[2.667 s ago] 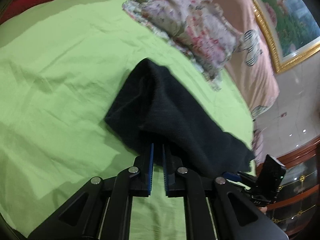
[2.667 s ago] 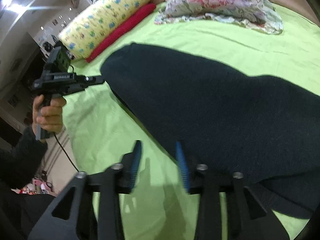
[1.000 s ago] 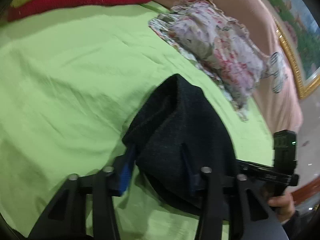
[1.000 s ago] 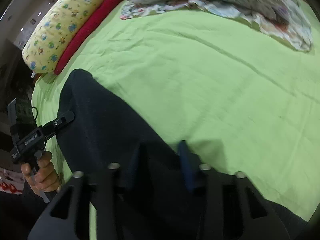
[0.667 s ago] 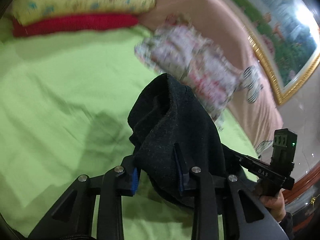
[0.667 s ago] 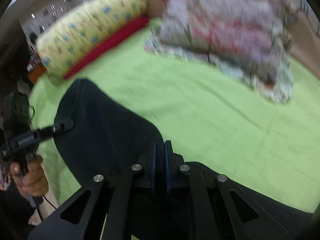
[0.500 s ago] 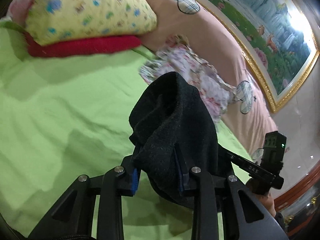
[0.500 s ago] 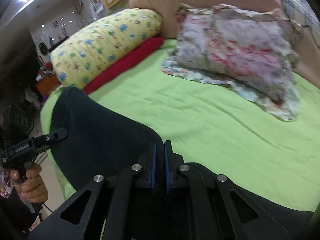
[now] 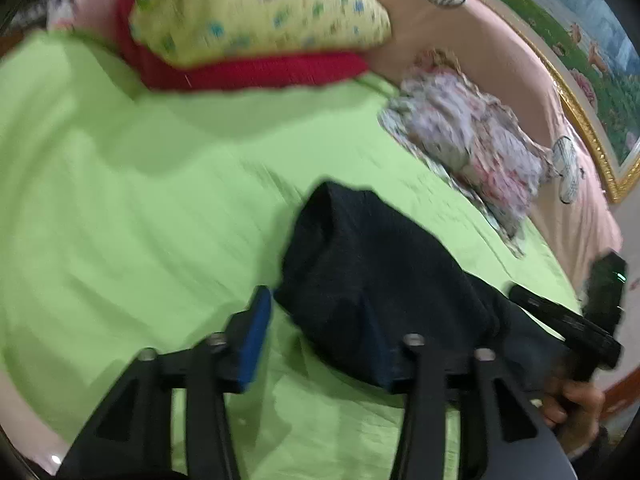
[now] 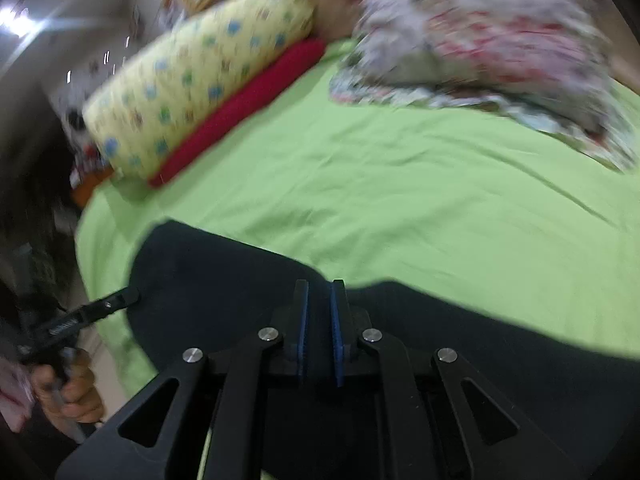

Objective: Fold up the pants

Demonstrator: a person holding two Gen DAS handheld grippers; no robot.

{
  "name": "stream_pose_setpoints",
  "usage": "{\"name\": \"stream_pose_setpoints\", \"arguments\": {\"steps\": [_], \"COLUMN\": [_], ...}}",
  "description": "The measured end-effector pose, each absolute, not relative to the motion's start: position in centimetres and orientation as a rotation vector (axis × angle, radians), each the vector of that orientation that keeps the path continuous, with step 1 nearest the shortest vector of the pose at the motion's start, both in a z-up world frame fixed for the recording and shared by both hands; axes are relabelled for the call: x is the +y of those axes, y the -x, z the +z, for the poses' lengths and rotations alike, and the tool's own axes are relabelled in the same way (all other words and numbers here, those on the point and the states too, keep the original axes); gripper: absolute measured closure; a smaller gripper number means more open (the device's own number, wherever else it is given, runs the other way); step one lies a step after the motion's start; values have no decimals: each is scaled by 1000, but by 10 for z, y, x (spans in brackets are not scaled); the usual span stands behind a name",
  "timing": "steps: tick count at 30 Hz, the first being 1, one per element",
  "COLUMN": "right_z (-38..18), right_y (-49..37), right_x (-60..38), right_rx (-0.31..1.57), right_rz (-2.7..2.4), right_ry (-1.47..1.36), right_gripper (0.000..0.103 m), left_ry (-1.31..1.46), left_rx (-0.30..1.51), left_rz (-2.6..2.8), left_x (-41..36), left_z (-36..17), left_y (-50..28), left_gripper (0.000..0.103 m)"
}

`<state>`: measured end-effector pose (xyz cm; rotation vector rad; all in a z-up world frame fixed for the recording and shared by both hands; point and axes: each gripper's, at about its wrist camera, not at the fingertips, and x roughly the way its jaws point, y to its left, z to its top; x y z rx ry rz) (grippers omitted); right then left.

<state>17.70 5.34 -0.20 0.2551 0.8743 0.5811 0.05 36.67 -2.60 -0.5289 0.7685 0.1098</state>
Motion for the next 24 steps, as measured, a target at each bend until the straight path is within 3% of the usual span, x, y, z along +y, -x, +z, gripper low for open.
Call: {"name": "stream_pose_setpoints", "arguments": {"steps": [8, 24], "right_z": [-9, -31], "right_y": [-107, 1], "right_x": [-25, -152], "right_rx": [854, 790], "right_rz": [470, 109], "right_ry": [-501, -746], "right_gripper": [91, 91], "left_ry": [448, 308], "left_rx": [727, 853], "left_rz": [52, -240], "left_x": [340, 192], "left_z": [12, 13], "left_y": [9, -41], "left_gripper": [44, 36]}}
